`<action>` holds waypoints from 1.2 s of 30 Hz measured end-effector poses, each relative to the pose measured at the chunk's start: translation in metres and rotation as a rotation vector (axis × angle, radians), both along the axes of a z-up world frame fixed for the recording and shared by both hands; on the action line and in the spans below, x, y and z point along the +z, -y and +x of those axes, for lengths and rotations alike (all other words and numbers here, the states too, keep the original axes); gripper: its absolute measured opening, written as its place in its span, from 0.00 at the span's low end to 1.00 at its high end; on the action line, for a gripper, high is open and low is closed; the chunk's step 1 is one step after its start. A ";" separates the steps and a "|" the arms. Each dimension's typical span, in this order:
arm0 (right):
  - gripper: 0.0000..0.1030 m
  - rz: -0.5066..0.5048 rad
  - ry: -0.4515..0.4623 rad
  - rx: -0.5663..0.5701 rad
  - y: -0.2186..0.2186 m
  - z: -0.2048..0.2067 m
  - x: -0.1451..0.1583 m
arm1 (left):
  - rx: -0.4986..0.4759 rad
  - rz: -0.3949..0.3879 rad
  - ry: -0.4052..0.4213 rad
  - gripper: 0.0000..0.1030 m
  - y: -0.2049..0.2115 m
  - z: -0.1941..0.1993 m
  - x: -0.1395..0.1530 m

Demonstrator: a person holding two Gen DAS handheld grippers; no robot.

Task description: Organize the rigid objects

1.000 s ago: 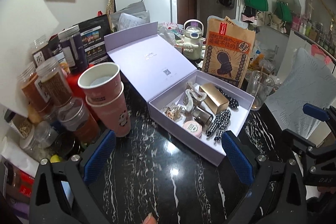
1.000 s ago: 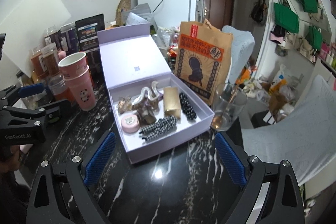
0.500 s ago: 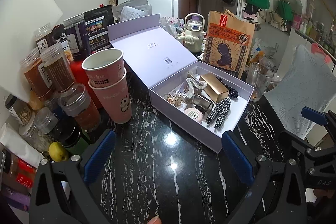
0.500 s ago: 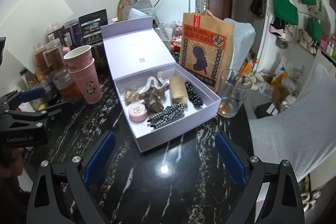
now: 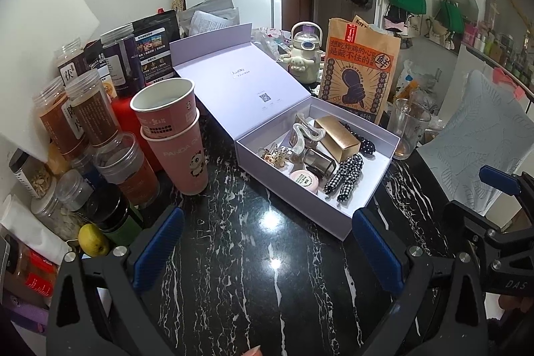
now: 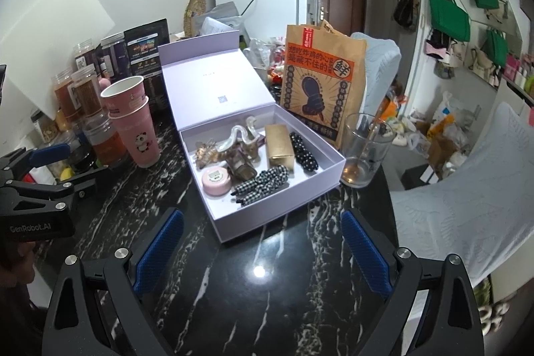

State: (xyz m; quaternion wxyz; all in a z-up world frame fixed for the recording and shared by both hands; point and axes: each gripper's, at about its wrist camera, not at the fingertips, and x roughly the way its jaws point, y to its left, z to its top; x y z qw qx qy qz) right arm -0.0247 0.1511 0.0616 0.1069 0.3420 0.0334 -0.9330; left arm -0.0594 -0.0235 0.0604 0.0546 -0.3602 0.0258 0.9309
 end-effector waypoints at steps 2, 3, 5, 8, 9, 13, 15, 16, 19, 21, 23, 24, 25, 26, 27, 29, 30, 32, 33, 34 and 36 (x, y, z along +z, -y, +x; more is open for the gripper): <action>0.94 0.000 -0.002 -0.001 0.000 0.001 0.001 | -0.003 -0.001 -0.002 0.99 0.000 0.001 0.001; 0.94 0.000 -0.002 0.000 0.000 0.001 0.001 | -0.003 -0.002 -0.004 0.99 -0.001 0.002 0.001; 0.94 0.000 -0.004 0.001 0.000 0.001 0.001 | -0.005 -0.002 -0.005 0.99 0.000 0.002 0.002; 0.94 0.000 -0.004 0.002 0.000 0.001 0.002 | -0.004 -0.002 -0.007 0.99 0.000 0.002 0.002; 0.94 0.000 -0.004 0.002 0.000 0.001 0.002 | -0.004 -0.002 -0.007 0.99 0.000 0.003 0.003; 0.94 0.002 -0.003 0.002 0.000 0.002 0.002 | -0.006 -0.007 -0.009 0.99 0.000 0.004 0.003; 0.94 0.001 -0.004 0.001 0.000 0.002 0.002 | -0.004 -0.008 -0.009 0.99 0.001 0.005 0.004; 0.94 0.001 -0.004 0.001 0.000 0.002 0.002 | -0.005 -0.008 -0.009 0.99 0.001 0.005 0.004; 0.94 0.002 -0.004 0.001 0.000 0.003 0.002 | -0.003 -0.005 -0.010 0.99 0.001 0.006 0.005; 0.94 0.005 -0.005 0.001 0.000 0.003 0.002 | -0.005 -0.004 -0.012 0.99 0.001 0.007 0.005; 0.94 0.012 -0.007 0.001 0.000 0.005 0.003 | -0.005 -0.007 -0.012 0.99 0.001 0.008 0.005; 0.94 0.014 -0.008 0.001 0.000 0.006 0.004 | -0.006 -0.009 -0.012 0.99 0.000 0.008 0.005; 0.94 0.016 -0.008 0.001 0.000 0.006 0.004 | -0.008 -0.011 -0.012 0.99 -0.001 0.008 0.005; 0.94 0.016 -0.008 0.001 0.000 0.007 0.004 | -0.009 -0.014 -0.012 0.99 -0.001 0.008 0.005; 0.94 0.015 -0.009 0.001 0.000 0.007 0.004 | -0.011 -0.015 -0.012 0.99 -0.002 0.009 0.005; 0.94 0.016 -0.008 0.001 0.000 0.007 0.004 | -0.015 -0.015 -0.011 0.99 -0.003 0.009 0.005; 0.94 0.017 -0.007 0.000 0.000 0.007 0.004 | -0.017 -0.014 -0.011 0.99 -0.003 0.009 0.005; 0.94 0.016 -0.005 -0.001 -0.001 0.008 0.004 | -0.021 -0.014 -0.010 0.99 -0.004 0.010 0.006; 0.94 0.016 -0.004 -0.001 -0.002 0.008 0.004 | -0.022 -0.016 -0.011 0.99 -0.005 0.010 0.006; 0.94 0.015 -0.003 -0.002 -0.002 0.008 0.004 | -0.024 -0.018 -0.011 0.99 -0.005 0.011 0.006; 0.94 0.014 -0.002 -0.004 -0.003 0.009 0.004 | -0.026 -0.022 -0.012 0.99 -0.007 0.011 0.006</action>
